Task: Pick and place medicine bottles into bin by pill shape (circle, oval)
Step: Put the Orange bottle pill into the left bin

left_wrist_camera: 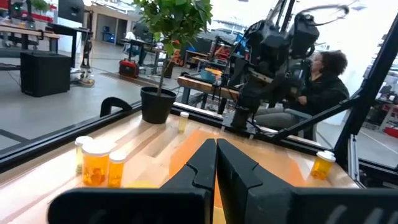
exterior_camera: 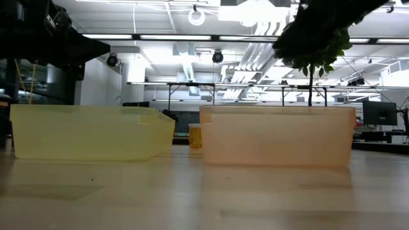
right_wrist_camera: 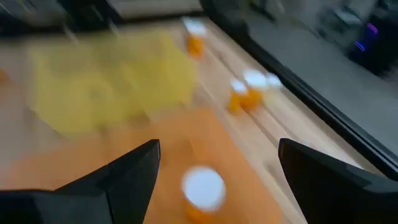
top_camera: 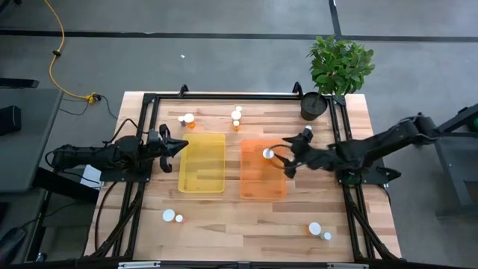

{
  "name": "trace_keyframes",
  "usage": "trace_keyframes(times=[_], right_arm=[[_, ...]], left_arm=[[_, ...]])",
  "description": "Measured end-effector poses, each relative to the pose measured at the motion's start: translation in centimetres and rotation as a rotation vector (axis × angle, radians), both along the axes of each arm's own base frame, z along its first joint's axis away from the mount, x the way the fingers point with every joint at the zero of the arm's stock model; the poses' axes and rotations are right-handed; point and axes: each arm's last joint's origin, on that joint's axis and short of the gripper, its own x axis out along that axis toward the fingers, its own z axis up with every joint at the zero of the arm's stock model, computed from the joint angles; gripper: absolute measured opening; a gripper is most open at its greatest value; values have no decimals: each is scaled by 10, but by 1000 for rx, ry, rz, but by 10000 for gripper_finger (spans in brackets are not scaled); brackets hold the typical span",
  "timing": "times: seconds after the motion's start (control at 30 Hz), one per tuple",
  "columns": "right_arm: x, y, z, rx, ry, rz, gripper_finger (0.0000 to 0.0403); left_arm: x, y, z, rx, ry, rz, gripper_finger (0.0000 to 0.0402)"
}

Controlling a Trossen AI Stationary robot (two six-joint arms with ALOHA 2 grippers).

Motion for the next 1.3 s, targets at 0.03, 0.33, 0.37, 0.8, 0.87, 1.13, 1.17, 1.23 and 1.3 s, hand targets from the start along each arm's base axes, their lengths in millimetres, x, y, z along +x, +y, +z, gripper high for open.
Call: trace_keyframes(times=[0.03, 0.33, 0.37, 0.8, 0.87, 1.13, 1.17, 1.23, 1.3], right_arm=[[-3, -1, -2, -4, -73, 19, 320], [-15, -21, -19, -181, -377, 75, 320], [-14, -23, -17, -194, -378, 68, 320], [-11, -25, -7, -191, -412, 107, 320], [-11, -25, -7, -184, -415, 105, 320], [-11, -25, -7, -171, -420, 102, 320], [-11, -25, -7, -171, -419, 102, 320], [-11, -25, -7, -171, -418, 102, 320], [-11, -25, -7, -172, -413, 102, 320]], left_arm=[[0, 0, 1, 1, -5, 0, 3], [0, 0, 3, 6, -33, -1, 3], [0, 0, 3, 12, -31, 0, 3], [1, 2, 6, 12, -58, 84, 61], [3, 2, 8, -2, -60, 106, 91], [22, 2, 18, -40, 89, 226, 198], [26, 3, 18, -39, 117, 242, 208], [34, 4, 18, -48, 171, 271, 225], [42, 5, 18, -52, 235, 295, 239]])
